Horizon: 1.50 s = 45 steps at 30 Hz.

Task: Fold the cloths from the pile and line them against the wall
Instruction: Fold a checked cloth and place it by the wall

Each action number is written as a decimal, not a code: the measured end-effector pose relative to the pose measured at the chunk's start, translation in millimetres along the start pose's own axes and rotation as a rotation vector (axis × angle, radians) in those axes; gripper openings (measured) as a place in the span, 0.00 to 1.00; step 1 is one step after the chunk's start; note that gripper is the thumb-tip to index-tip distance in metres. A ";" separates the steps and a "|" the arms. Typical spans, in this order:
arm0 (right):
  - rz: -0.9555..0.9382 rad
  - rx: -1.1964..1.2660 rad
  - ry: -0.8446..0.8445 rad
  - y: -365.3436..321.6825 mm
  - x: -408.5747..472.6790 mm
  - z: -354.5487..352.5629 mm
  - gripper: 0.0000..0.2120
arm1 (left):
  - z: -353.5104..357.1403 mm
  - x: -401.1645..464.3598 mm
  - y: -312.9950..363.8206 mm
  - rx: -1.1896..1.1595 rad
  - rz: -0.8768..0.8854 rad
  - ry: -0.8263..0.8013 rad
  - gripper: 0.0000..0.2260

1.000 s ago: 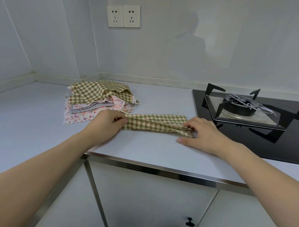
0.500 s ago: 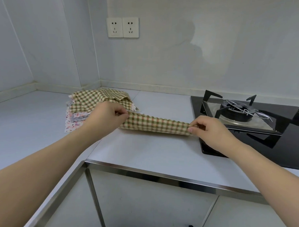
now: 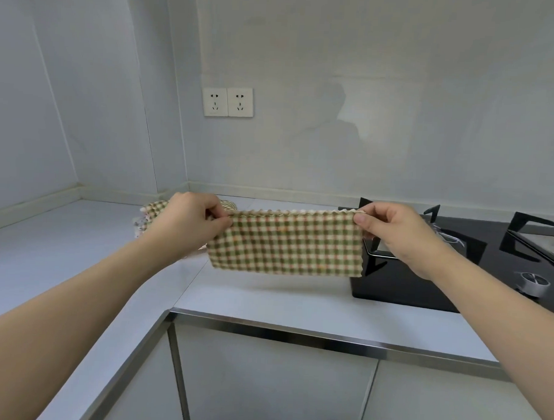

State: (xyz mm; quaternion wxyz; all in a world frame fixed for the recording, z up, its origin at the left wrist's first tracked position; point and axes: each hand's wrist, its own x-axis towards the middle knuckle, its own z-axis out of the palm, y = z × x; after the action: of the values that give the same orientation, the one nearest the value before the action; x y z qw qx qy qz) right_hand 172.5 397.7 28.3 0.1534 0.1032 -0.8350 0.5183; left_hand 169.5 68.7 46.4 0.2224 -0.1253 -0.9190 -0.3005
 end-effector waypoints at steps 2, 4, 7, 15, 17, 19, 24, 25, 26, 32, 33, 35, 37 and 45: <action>0.006 -0.022 0.003 -4.2 -2.4 -0.5 0.06 | -3.4 -3.0 2.0 0.002 -0.015 0.005 0.08; 0.001 -0.018 0.004 -9.3 -4.9 0.4 0.06 | -6.6 -6.3 4.0 0.002 -0.020 0.019 0.09; -0.012 0.009 0.027 -14.8 -8.4 7.1 0.06 | -11.3 -11.2 2.4 -0.044 0.000 0.001 0.05; 0.118 -0.126 0.226 2.3 5.5 34.7 0.09 | 0.5 -21.2 -1.9 -0.171 0.000 -0.239 0.07; 0.184 -0.182 0.220 9.8 11.4 41.5 0.10 | 6.3 -21.2 -4.5 -0.184 -0.027 -0.318 0.08; 0.221 -0.277 0.203 18.5 17.4 48.4 0.11 | 13.4 -19.6 -8.9 -0.199 -0.062 -0.390 0.09; 0.193 -0.516 0.128 45.7 33.6 70.2 0.10 | 41.4 -6.0 -30.8 -0.127 -0.137 -0.482 0.12; 0.178 -0.562 0.120 52.2 37.9 75.2 0.08 | 47.9 -2.3 -35.7 -0.092 -0.139 -0.483 0.14; 0.168 -0.603 0.110 58.8 42.8 80.5 0.07 | 54.7 1.6 -40.9 -0.070 -0.139 -0.478 0.15; 0.201 -0.828 0.010 86.7 71.8 110.0 0.07 | 88.2 21.4 -76.6 -0.053 -0.147 -0.421 0.14; 0.203 -0.875 -0.011 90.7 76.5 113.6 0.08 | 92.3 23.8 -80.9 -0.041 -0.153 -0.420 0.12; 0.202 -0.940 -0.043 98.1 85.4 118.1 0.09 | 97.5 26.6 -83.9 -0.037 -0.164 -0.417 0.08; 0.186 -0.966 -0.053 104.3 93.2 119.7 0.07 | 102.3 30.0 -85.1 0.010 -0.134 -0.427 0.06; 0.111 -0.971 -0.053 117.2 105.1 118.9 0.01 | 109.8 36.0 -89.2 0.257 -0.109 -0.407 0.14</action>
State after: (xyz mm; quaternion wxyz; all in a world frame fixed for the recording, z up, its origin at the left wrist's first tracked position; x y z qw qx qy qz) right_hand 18.1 341.4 -80.7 0.1348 -0.0119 -0.9881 0.0737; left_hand 69.0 68.6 -59.6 0.0300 -0.1041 -0.9810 -0.1610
